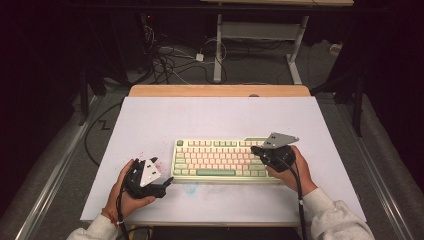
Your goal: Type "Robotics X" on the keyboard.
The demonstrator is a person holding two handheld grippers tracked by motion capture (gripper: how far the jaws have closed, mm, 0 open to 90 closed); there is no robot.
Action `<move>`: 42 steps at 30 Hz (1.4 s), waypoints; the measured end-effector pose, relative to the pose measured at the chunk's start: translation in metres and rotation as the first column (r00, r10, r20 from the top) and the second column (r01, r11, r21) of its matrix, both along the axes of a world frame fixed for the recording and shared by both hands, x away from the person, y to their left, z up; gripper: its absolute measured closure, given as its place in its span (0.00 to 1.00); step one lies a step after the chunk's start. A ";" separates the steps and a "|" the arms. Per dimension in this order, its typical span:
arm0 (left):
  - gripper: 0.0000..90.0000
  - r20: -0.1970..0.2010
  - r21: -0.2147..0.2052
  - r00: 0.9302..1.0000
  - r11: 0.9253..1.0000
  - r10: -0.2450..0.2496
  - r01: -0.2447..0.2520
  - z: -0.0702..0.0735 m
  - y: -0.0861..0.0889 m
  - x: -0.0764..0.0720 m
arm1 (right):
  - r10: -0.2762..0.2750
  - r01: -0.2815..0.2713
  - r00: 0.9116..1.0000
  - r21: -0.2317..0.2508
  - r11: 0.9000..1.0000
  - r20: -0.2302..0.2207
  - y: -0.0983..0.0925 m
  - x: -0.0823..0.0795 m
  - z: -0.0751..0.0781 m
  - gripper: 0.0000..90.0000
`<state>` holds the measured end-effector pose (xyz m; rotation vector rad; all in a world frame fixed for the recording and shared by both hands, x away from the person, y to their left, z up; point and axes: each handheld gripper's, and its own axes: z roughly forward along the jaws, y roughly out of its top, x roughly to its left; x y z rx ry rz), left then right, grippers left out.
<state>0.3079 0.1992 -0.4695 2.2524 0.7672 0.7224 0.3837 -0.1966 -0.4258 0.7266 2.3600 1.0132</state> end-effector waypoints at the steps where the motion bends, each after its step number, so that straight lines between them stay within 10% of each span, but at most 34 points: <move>1: 0.20 -0.001 0.002 1.000 1.000 0.002 -0.002 0.000 0.000 -0.001 | 0.004 -0.004 1.000 0.000 1.000 -0.006 0.003 0.001 -0.001 1.00; 32: 0.20 -0.005 0.021 1.000 1.000 -0.005 0.006 -0.004 -0.004 -0.002 | 0.060 -0.068 0.995 -0.099 0.993 -0.079 0.054 0.020 -0.028 1.00; 42: 0.20 -0.002 0.026 1.000 1.000 0.003 -0.003 -0.004 -0.004 -0.002 | 0.057 -0.057 0.998 -0.016 0.998 -0.027 0.045 0.010 -0.012 1.00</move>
